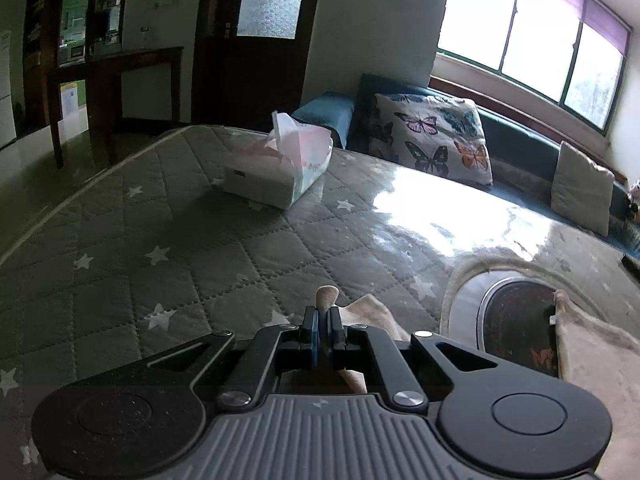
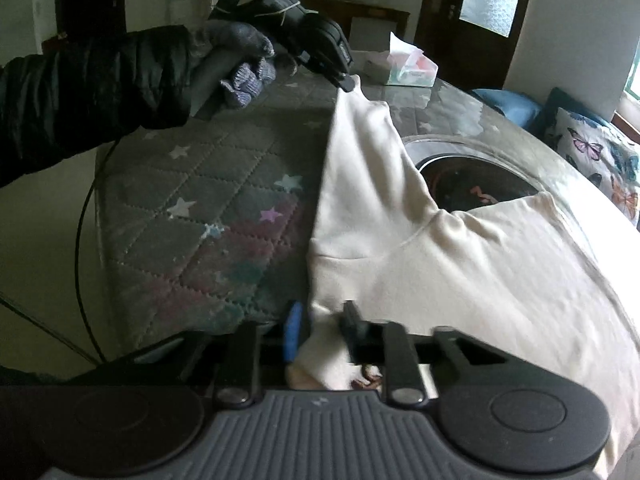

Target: Fold clothes

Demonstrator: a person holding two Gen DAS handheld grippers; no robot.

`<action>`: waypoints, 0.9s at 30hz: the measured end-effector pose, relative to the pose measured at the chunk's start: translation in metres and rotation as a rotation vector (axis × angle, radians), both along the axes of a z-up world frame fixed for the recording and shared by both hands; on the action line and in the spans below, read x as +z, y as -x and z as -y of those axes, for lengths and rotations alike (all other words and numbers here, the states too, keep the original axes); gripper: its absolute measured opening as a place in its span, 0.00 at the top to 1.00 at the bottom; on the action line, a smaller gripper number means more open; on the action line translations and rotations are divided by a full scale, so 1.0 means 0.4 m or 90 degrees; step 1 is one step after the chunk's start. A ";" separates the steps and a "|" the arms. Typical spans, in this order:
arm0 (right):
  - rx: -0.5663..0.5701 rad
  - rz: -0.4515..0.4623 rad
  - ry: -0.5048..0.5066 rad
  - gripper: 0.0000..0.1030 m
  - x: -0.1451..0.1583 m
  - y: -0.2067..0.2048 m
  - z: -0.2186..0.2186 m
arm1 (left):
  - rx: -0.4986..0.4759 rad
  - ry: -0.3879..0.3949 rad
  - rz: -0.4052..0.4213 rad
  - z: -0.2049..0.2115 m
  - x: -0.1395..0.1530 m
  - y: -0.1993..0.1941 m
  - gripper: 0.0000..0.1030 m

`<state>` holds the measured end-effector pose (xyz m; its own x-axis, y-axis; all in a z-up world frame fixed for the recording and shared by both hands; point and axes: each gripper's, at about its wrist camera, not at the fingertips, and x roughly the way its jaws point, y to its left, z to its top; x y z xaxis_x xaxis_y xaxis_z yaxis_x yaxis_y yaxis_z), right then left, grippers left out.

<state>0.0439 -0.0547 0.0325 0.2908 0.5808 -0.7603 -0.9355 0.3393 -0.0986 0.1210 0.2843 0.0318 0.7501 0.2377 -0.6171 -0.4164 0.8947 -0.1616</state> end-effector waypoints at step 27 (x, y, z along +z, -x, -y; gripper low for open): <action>0.033 -0.031 -0.019 0.80 0.000 -0.026 -0.025 | -0.061 -0.041 -0.022 0.057 -0.008 0.058 0.90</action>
